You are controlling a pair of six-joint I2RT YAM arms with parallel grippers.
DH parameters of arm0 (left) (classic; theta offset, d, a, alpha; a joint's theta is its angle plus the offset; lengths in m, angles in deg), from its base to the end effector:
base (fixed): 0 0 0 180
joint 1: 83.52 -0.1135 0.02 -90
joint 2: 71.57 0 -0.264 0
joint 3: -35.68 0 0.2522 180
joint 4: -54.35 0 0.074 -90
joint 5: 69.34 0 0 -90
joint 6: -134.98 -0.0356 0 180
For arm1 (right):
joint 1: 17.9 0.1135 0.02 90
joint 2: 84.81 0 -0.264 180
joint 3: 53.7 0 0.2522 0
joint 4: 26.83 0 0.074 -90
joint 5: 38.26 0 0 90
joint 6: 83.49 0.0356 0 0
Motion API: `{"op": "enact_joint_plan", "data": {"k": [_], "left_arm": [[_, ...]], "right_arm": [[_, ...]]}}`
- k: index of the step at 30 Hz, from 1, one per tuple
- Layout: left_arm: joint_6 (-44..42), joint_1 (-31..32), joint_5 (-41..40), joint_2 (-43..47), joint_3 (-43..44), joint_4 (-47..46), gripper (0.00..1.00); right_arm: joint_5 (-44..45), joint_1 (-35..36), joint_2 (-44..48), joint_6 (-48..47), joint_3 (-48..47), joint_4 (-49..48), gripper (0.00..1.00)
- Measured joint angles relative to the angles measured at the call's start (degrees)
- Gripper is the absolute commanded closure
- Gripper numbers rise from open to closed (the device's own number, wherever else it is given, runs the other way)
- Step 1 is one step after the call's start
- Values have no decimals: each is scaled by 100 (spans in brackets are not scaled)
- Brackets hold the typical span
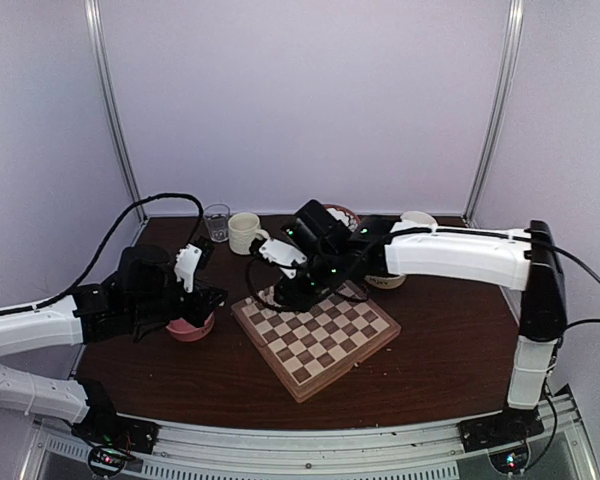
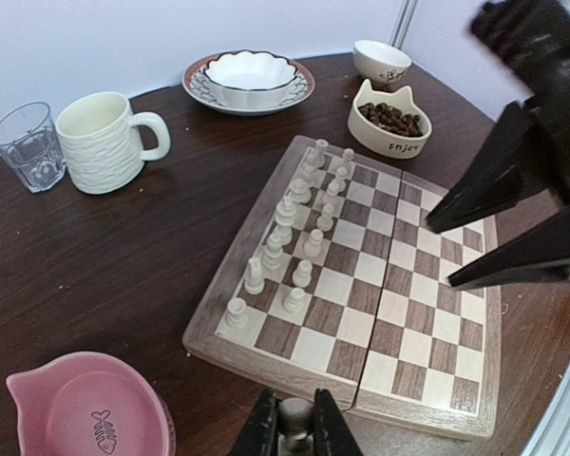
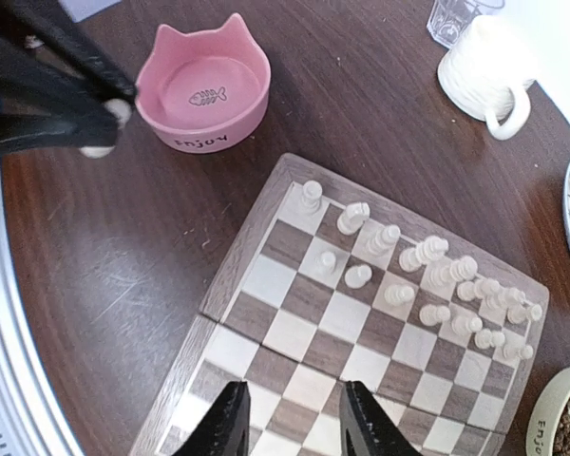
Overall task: Set up the chess pieces on the board
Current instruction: Place the pawn on the chessboard.
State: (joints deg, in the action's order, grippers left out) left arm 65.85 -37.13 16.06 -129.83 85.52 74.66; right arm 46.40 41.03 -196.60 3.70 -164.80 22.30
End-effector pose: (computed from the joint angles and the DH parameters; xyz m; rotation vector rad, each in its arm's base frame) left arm 0.1584 -0.1621 0.2485 0.4215 2.0909 -0.6281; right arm 0.2246 0.3793 0.2720 -1.3260 2.1346 0.5357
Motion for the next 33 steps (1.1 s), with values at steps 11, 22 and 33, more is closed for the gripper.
{"op": "enact_joint_plan", "data": {"k": [11,22,33], "left_arm": [[-299,1287,-457,-1252,9,-1320,88],[-723,2037,-1176,-3165,4,-3469,88],[-763,2159,-1228,-4529,79,-4638,82]], "right_arm": [[306,-295,2380,463,3716,-1810,66],[564,-992,3029,1252,5080,-3373,67],[557,-1069,3239,1502,5233,-3821,66]]}}
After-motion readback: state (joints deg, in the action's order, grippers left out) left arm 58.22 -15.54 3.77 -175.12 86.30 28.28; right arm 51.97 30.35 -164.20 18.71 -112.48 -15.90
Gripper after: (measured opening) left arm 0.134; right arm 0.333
